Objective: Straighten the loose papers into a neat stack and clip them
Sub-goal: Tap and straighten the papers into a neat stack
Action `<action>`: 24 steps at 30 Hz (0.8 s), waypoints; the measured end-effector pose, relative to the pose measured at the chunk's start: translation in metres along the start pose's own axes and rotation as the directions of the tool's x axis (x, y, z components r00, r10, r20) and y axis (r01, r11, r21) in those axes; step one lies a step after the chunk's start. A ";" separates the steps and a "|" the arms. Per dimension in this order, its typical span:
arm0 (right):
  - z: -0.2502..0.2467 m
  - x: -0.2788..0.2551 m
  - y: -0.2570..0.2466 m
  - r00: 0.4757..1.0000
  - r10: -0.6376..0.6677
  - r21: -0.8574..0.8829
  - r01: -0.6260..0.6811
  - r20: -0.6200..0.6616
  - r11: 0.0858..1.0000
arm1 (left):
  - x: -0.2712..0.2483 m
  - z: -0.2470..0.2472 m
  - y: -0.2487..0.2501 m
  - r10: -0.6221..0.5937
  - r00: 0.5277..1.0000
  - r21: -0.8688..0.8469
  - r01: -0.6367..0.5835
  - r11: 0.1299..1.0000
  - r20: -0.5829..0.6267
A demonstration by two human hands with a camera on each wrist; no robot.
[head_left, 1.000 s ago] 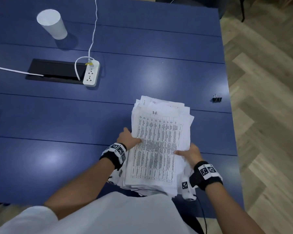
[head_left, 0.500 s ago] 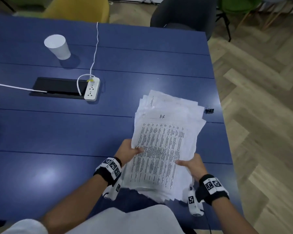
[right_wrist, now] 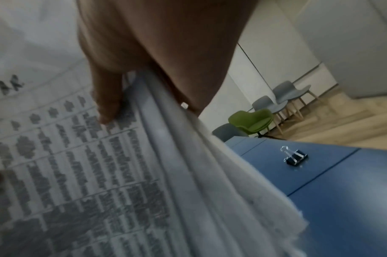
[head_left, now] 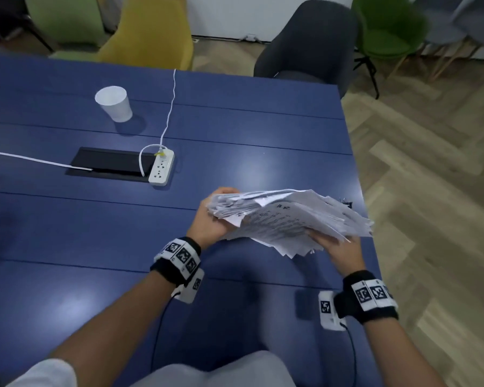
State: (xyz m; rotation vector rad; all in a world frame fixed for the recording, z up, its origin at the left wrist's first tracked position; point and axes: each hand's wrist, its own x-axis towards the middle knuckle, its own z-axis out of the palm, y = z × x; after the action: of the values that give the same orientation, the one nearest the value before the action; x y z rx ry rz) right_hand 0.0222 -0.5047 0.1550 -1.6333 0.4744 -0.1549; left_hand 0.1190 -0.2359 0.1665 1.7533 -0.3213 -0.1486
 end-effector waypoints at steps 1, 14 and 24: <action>0.000 0.001 -0.002 1.000 -0.005 0.006 0.005 0.008 1.000 | 0.004 -0.002 0.000 -0.013 1.000 -0.014 0.013 1.000 0.013; 0.033 0.005 -0.024 0.979 -0.011 0.207 -0.032 0.202 0.978 | 0.005 0.019 0.004 -0.131 0.978 -0.201 0.097 0.975 -0.163; 0.019 0.017 -0.033 0.987 -0.156 0.081 0.153 0.033 0.985 | 0.025 -0.002 -0.002 -0.088 0.990 -0.039 0.092 0.995 0.107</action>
State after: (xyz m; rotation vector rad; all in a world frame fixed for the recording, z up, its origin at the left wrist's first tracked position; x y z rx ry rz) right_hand 0.0517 -0.4924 0.1815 -1.5931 0.3074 -0.2537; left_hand 0.1438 -0.2405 0.1665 1.7206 -0.3130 -0.3117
